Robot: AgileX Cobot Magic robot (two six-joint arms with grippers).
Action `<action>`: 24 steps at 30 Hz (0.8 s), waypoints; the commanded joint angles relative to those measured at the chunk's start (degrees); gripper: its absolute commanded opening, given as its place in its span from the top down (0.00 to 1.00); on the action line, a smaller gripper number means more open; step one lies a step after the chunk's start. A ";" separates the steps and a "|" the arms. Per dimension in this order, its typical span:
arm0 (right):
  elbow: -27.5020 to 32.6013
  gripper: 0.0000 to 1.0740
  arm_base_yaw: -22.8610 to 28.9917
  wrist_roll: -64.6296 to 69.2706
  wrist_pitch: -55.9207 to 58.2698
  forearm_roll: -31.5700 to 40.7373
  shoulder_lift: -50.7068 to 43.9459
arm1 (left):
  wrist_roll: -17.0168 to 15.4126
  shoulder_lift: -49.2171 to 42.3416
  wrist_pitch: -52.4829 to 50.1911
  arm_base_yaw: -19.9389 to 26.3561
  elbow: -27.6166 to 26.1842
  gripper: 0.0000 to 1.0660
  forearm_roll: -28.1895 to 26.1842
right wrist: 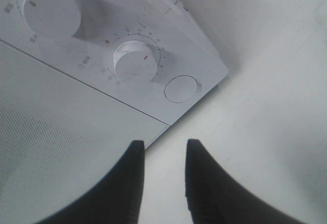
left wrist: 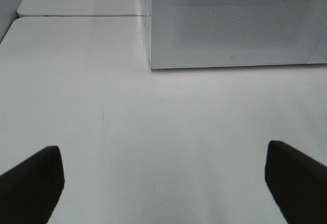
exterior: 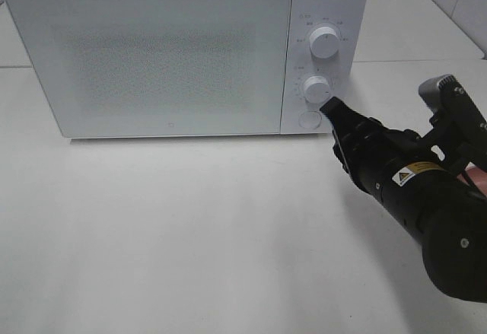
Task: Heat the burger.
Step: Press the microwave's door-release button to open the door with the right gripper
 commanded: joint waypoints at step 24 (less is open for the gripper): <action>-4.24 1.00 0.00 36.50 -0.11 1.49 7.79 | -0.11 -1.43 -0.57 -0.23 0.11 0.06 -0.57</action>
